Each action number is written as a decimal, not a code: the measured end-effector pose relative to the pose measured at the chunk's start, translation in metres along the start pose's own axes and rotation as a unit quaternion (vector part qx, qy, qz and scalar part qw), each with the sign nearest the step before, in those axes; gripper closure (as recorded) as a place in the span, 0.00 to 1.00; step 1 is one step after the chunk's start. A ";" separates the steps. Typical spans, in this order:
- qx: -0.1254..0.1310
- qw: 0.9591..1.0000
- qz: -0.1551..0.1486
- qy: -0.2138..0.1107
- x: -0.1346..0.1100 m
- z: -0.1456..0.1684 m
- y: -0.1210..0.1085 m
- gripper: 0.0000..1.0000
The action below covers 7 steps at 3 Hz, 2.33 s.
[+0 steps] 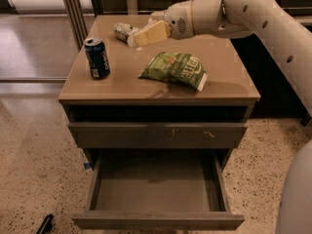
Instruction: Place pepsi can into middle drawer
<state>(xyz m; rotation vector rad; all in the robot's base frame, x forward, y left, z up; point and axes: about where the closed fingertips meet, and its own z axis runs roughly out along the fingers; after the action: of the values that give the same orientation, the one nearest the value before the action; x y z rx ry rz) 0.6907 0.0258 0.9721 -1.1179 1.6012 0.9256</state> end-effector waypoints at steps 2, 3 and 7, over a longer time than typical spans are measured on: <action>-0.028 1.000 0.002 0.002 0.000 0.028 -0.001 0.00; -0.037 0.999 0.015 -0.010 0.003 0.035 0.003 0.00; -0.112 0.989 -0.028 -0.089 -0.029 0.118 -0.009 0.00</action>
Offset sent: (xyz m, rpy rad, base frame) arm 0.0184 0.0360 -0.0075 0.0232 0.0154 0.0455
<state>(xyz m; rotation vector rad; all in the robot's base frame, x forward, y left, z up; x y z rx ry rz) 0.7349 0.1393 0.9678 -1.1900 1.3393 1.1551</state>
